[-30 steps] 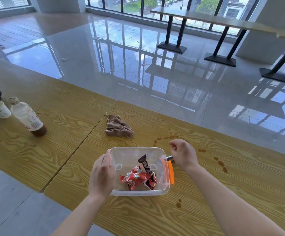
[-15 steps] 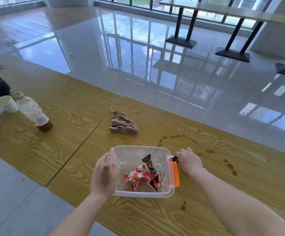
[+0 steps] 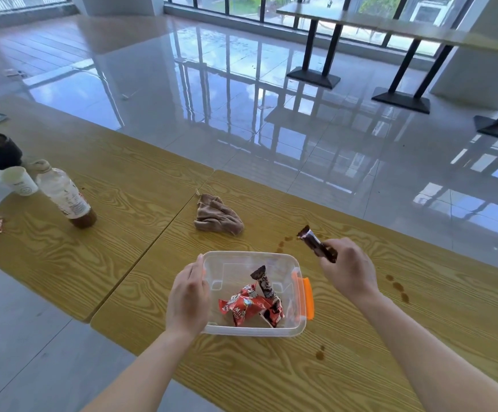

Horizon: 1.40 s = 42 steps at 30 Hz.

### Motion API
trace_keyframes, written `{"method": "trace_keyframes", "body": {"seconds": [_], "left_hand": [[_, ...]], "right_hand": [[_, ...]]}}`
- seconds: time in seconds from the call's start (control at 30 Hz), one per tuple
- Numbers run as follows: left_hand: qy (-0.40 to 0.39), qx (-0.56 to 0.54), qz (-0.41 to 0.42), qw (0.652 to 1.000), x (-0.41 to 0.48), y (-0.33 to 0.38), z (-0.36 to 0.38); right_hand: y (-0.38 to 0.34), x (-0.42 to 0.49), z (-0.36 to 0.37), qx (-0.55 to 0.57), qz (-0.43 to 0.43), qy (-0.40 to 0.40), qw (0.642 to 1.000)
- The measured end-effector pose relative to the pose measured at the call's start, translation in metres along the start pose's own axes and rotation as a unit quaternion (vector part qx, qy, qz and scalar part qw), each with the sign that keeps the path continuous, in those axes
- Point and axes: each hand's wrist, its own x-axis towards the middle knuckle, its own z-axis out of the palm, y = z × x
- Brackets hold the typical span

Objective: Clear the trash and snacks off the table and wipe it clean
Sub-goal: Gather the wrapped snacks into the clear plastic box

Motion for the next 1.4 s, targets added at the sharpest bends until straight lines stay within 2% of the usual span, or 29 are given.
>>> {"method": "trace_keyframes", "body": {"seconds": [0.1, 0.2, 0.3, 0.4, 0.47, 0.53, 0.6, 0.73, 0.9, 1.13, 1.3, 1.4], "left_hand": [[0.003, -0.005, -0.001, 1.0, 0.0, -0.001, 0.0], [0.003, -0.003, 0.002, 1.0, -0.001, -0.002, 0.0], [0.001, -0.011, -0.001, 1.0, 0.0, -0.003, -0.001], [-0.004, -0.018, 0.0, 1.0, 0.0, -0.003, -0.001], [-0.005, -0.021, -0.002, 1.0, 0.001, -0.003, 0.0], [-0.008, -0.023, 0.0, 1.0, 0.001, -0.003, -0.001], [-0.011, -0.028, 0.002, 1.0, 0.001, -0.003, -0.001], [-0.011, -0.038, 0.001, 0.999, 0.0, -0.002, -0.001], [-0.012, -0.072, -0.016, 0.997, 0.001, 0.0, -0.005], [-0.011, -0.076, -0.06, 0.995, 0.007, -0.004, -0.012], [-0.011, -0.061, -0.036, 0.997, 0.006, -0.011, -0.019], [-0.011, -0.048, -0.013, 0.999, 0.008, -0.01, -0.022]], "right_hand": [[-0.035, -0.013, -0.016, 0.082, -0.087, 0.014, 0.993], [-0.068, -0.027, -0.007, 0.083, -0.152, -0.079, 0.982], [-0.082, -0.042, 0.018, -0.019, -0.231, -0.165, 0.959], [-0.08, -0.05, 0.038, -0.157, -0.272, -0.186, 0.931], [-0.077, -0.053, 0.046, -0.182, -0.275, -0.195, 0.924], [-0.073, -0.055, 0.048, -0.13, -0.258, -0.189, 0.939], [-0.066, -0.057, 0.042, -0.058, -0.22, -0.139, 0.964], [-0.049, -0.064, 0.03, 0.015, -0.097, -0.059, 0.993], [-0.044, -0.075, 0.026, 0.036, -0.05, -0.037, 0.997], [-0.045, -0.074, 0.029, 0.032, 0.019, -0.067, 0.997], [-0.044, -0.073, 0.029, -0.022, 0.014, -0.054, 0.998], [-0.045, -0.071, 0.027, -0.001, 0.025, -0.055, 0.998]]}}
